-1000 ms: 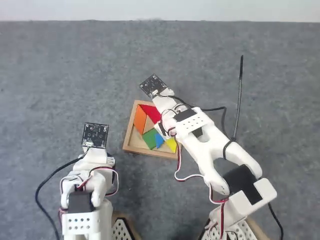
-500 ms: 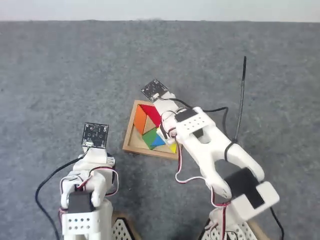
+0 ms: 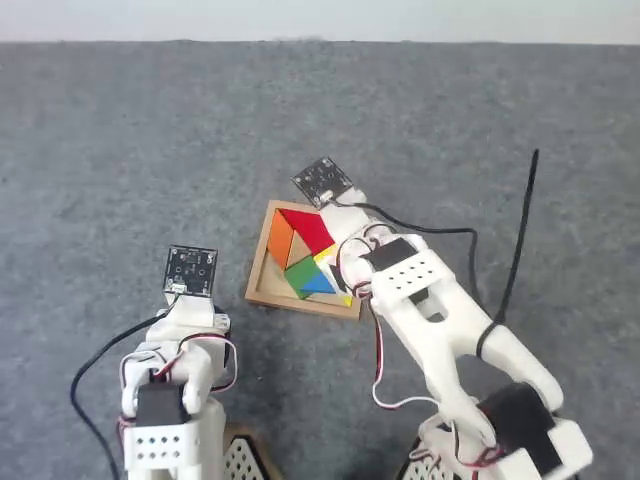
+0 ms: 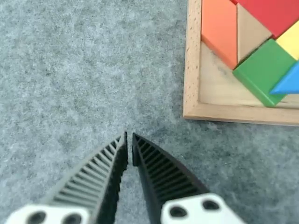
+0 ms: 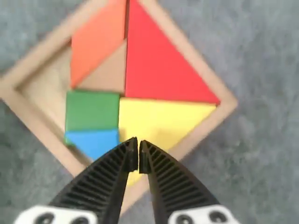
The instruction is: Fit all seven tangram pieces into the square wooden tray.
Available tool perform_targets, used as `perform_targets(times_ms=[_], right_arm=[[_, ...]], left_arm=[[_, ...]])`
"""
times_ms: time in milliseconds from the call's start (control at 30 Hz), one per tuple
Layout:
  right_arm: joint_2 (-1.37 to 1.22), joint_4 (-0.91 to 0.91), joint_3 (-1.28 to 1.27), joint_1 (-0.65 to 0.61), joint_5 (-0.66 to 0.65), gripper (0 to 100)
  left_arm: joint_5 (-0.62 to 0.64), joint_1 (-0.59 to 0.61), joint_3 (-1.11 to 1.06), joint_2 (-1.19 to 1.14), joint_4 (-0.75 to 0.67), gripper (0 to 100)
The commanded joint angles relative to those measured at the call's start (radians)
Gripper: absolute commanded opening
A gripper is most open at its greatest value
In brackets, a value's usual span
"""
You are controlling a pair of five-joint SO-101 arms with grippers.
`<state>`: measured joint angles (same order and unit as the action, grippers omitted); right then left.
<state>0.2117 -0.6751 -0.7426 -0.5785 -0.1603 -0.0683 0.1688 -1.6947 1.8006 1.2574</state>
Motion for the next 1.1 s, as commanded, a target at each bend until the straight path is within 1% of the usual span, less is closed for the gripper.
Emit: perform_targets(times_ms=[0,167,300,467,667,833,1067], right_arm=[[0.001,0.051,0.052,-0.039,0.017,0.7],[-0.133,0.051,0.123,-0.042,0.017,0.7],[-0.182,0.051,0.143,-0.044,0.015,0.7],[-0.182,0.048,0.135,-0.044,0.015,0.7],[-0.16,-0.058,0.121,-0.045,0.02,0.7],[-0.081,-0.044,0.031,-0.047,0.02,0.7],[-0.004,-0.044,0.023,-0.044,0.044,0.7]], left_arm=[[-0.002,-0.006,0.01,0.017,0.003,2],[-0.002,-0.006,0.01,0.017,0.003,2],[-0.002,-0.006,0.01,0.017,0.003,2],[-0.002,-0.006,0.01,0.017,0.003,2],[-0.002,-0.006,0.01,0.017,0.003,2],[-0.002,-0.006,0.01,0.017,0.003,2],[-0.002,-0.006,0.01,0.017,0.003,2]])
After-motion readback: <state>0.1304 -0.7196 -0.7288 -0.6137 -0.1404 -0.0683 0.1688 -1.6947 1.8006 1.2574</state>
